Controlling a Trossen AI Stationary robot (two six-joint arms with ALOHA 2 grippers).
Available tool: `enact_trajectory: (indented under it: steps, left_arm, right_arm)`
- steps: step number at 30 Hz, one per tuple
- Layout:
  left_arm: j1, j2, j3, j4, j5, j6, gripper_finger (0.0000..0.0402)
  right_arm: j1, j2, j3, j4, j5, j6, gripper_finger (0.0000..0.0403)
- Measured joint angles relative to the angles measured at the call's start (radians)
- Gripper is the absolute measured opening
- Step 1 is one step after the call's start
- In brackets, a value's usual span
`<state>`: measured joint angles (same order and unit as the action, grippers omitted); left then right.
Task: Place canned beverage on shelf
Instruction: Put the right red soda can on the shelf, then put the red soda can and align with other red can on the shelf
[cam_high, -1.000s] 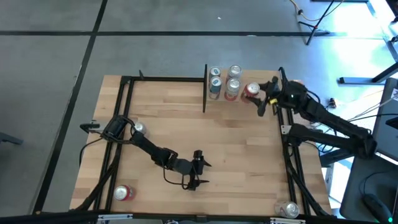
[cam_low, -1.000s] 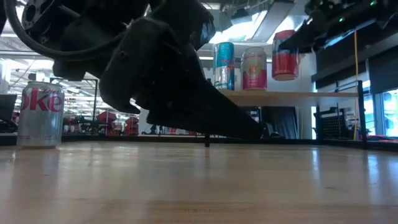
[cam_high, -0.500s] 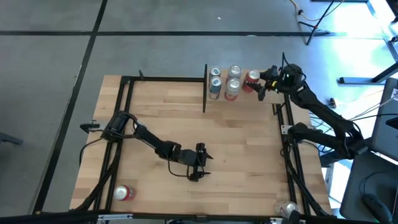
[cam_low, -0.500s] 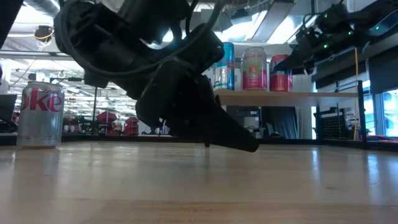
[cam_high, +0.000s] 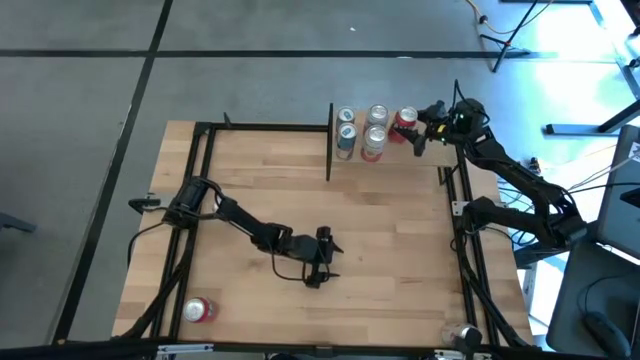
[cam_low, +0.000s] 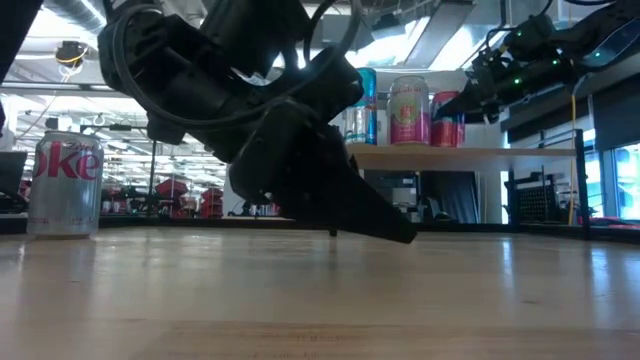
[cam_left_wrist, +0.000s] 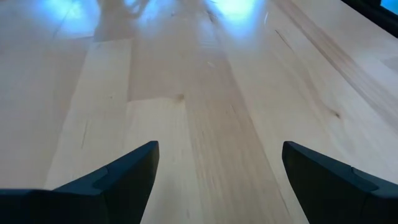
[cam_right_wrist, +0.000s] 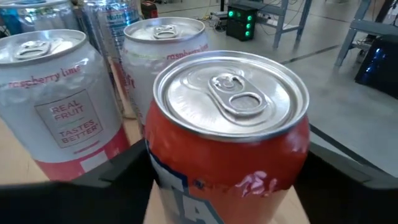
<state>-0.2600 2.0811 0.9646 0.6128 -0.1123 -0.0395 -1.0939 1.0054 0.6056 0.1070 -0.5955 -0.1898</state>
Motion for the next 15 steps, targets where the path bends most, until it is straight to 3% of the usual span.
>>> enact_trajectory:
  steps: [4,6,15]
  left_arm:
    - [0.0,0.0,0.0,0.0,0.0,0.0,0.0334]
    - [0.0,0.0,0.0,0.0,0.0,0.0,0.0334]
    - [0.0,0.0,0.0,0.0,0.0,0.024,0.0334]
  right_arm:
    - [0.0,-0.006,0.0,0.006,0.0,0.002,0.0373]
    - [0.0,-0.012,0.0,0.008,0.0,0.005,0.0389]
    - [0.001,-0.134,0.122,-0.131,0.0,0.028,0.0352]
